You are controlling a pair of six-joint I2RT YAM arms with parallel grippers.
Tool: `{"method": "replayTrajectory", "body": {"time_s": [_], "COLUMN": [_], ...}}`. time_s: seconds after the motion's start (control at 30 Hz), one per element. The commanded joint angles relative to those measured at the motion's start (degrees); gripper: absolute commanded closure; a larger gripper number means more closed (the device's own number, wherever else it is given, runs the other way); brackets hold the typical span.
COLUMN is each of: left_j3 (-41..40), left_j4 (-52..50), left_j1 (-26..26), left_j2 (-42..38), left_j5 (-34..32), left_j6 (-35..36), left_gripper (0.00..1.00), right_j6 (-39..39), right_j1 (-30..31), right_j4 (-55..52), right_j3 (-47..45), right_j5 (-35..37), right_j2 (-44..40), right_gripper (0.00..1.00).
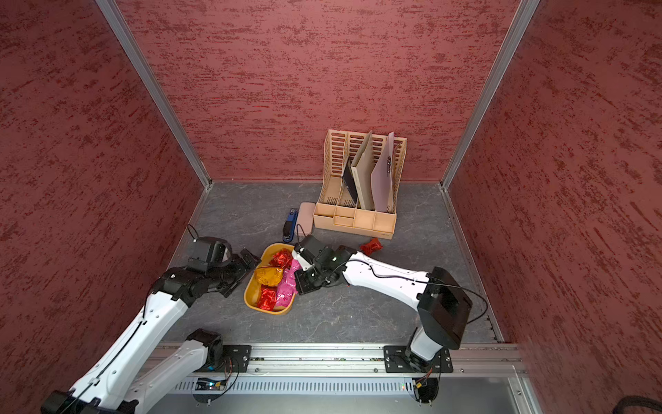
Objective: Put the tea bags into the storage box
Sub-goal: Place the tea bag in the storage box.
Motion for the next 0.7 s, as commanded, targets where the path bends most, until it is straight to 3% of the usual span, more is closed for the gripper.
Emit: {"method": "replayTrajectory", "body": {"time_s": [0.0, 0.43, 0.57, 0.67], "left_j3": [-1.0, -0.8, -0.6, -0.5], "left_j4": [-3.6, -4.1, -4.3, -3.9], "left_j1": [0.5, 0.5, 0.5, 0.5], "left_j2": [-2.4, -4.1, -4.2, -4.1], "left_j5": [-0.6, 0.3, 0.5, 0.3], "left_j6": [0.7, 0.1, 0.4, 0.5], "left_gripper": [0.00, 0.00, 0.00, 0.00], "right_j6": [0.0, 3.3, 3.6, 3.6], "right_j1": [2.1, 2.4, 2.3, 1.1], "right_j4": [2.8, 4.9, 1.6, 0.4], "right_j3": [2.5, 6.6, 6.1, 3.5], "right_j5": [-3.1, -2.1, 2.5, 5.3], "right_j2": [3.1, 11.2, 9.6, 5.9], "right_gripper": [1.00, 0.99, 0.64, 0.49]}}
